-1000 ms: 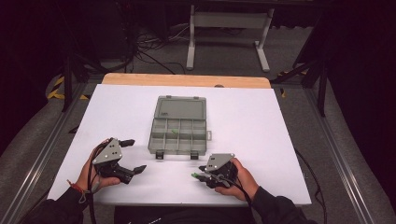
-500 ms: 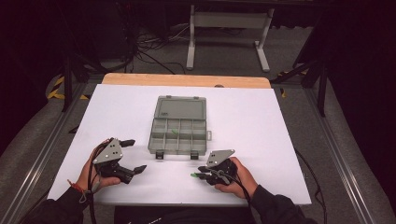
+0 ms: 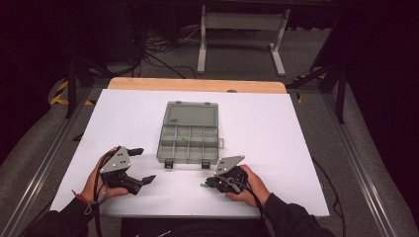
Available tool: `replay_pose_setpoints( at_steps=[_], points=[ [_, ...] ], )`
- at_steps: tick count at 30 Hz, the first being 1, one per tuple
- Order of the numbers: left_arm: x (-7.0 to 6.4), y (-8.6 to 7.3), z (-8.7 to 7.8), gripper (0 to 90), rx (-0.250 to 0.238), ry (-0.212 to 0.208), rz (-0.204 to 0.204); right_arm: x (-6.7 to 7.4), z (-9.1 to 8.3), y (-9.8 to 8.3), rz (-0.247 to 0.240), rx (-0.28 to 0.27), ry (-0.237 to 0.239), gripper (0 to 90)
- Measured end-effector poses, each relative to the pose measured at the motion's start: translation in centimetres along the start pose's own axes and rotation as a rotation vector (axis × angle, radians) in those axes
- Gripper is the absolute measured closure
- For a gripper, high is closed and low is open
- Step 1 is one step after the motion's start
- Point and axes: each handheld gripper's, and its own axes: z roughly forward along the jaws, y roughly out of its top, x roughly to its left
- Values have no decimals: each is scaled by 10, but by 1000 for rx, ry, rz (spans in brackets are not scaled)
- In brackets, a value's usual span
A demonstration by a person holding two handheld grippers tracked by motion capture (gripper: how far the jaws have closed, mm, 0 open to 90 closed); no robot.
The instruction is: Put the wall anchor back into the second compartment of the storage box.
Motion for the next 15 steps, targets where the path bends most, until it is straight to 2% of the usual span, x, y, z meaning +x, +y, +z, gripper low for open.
replay_pose_setpoints(
  at_steps=[8,15],
  points=[
    [0,0,-1,54,-8,3,-1,3,-1,1,-19,3,-20,853],
    [0,0,-2,54,-8,5,2,4,-10,4,-30,-34,-54,854]
  ],
)
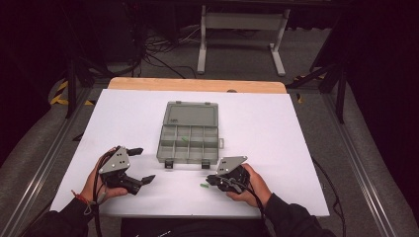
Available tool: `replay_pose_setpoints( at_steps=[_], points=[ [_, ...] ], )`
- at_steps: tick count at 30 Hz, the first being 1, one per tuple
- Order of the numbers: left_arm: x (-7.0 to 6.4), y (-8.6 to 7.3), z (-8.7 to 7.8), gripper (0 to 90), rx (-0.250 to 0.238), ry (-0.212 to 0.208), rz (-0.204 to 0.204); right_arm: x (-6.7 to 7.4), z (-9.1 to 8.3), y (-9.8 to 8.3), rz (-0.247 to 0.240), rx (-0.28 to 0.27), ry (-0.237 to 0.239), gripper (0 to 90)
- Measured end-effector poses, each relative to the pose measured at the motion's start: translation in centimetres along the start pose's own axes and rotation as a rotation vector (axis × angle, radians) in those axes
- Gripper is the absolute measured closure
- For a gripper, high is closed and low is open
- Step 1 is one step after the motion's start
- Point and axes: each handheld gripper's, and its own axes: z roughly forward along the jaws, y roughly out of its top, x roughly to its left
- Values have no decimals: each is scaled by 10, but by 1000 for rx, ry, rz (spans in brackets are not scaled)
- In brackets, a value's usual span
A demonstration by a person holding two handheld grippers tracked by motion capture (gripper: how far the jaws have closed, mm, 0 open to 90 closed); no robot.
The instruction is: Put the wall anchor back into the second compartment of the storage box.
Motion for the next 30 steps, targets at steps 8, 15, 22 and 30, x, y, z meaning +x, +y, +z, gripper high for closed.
replay_pose_setpoints(
  at_steps=[8,15,22,30],
  points=[
    [0,0,0,54,3,-1,-1,-1,-9,6,-2,-48,-13,854],
    [1,0,1,54,5,-2,0,-4,-15,16,-11,-89,-29,854],
    [1,0,1,55,7,-1,0,-8,-17,25,-21,-121,-46,854],
    [1,0,1,56,7,-1,1,-13,-20,35,-25,-148,-70,854]
  ],
)
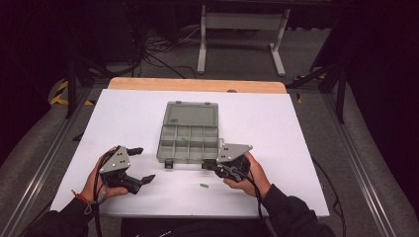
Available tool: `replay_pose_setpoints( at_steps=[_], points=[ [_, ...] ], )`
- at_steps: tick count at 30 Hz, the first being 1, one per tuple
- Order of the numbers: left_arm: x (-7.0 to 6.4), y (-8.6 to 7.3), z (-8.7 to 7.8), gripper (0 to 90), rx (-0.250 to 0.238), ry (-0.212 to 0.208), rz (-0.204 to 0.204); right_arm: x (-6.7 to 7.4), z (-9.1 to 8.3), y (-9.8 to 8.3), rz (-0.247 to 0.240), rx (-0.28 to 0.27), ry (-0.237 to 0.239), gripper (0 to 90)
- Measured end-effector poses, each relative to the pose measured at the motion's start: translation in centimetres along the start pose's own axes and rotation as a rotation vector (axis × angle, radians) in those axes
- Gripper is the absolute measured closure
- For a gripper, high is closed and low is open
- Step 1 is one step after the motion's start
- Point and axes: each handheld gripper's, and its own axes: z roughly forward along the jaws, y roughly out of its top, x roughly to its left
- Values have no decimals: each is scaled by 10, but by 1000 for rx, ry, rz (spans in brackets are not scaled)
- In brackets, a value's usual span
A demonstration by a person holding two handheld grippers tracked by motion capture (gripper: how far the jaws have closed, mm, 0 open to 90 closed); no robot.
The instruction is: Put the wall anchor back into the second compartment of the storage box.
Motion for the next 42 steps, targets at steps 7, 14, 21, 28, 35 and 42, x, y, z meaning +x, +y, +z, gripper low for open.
replay_pose_setpoints(
  at_steps=[7,14,21,28,35,42],
  points=[
    [1,0,0,57,1,-2,-2,-5,2,10,-4,-22,-19,854],
    [0,0,0,57,-3,-1,-1,-12,5,19,-4,-36,-35,854],
    [0,0,0,57,-4,-1,-2,-24,11,37,11,-68,-52,854],
    [0,0,0,57,-4,-3,-3,-34,22,54,12,-77,-67,854],
    [0,0,0,57,-4,-5,-6,-41,36,62,18,-62,-69,854],
    [0,0,0,57,-5,-8,-4,-45,47,72,26,-49,-74,853]
  ],
)
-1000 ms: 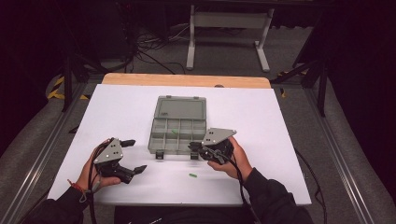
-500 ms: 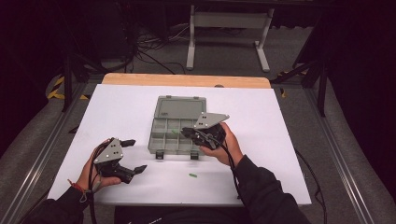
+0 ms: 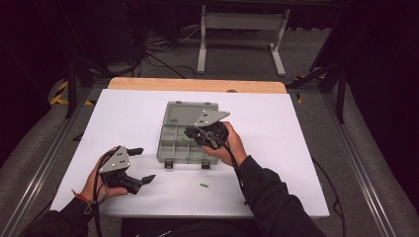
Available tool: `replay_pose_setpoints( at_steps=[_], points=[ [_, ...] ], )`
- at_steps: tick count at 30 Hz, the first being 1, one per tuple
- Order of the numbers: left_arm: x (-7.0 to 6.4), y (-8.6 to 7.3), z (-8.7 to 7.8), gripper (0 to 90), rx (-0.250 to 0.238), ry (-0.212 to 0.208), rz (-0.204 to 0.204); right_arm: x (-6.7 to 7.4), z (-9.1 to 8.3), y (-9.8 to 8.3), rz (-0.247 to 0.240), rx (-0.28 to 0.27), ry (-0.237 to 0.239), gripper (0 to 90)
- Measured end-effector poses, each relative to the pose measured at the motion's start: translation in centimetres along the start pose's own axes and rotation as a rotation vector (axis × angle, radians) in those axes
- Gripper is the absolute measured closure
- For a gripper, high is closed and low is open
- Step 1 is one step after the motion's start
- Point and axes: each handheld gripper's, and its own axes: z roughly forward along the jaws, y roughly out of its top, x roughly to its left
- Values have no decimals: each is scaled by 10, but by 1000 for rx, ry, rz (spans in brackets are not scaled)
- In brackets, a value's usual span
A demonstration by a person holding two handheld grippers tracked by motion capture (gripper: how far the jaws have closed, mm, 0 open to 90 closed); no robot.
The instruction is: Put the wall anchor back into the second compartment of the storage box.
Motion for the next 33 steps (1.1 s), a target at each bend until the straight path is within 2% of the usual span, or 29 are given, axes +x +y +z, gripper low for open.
replay_pose_setpoints(
  at_steps=[10,12,16,23,33],
  points=[
    [0,0,0,56,-4,0,-1,-7,26,0,23,49,-6,853],
    [0,0,0,57,-5,-3,0,-10,31,-1,41,50,-1,853],
    [0,-1,0,57,-9,-7,-1,-17,39,-4,57,72,-20,853],
    [1,-1,0,57,-7,-8,1,-22,47,-7,73,96,-27,852],
    [1,-1,0,57,-2,-10,3,-20,56,-7,69,127,-31,850]
  ],
)
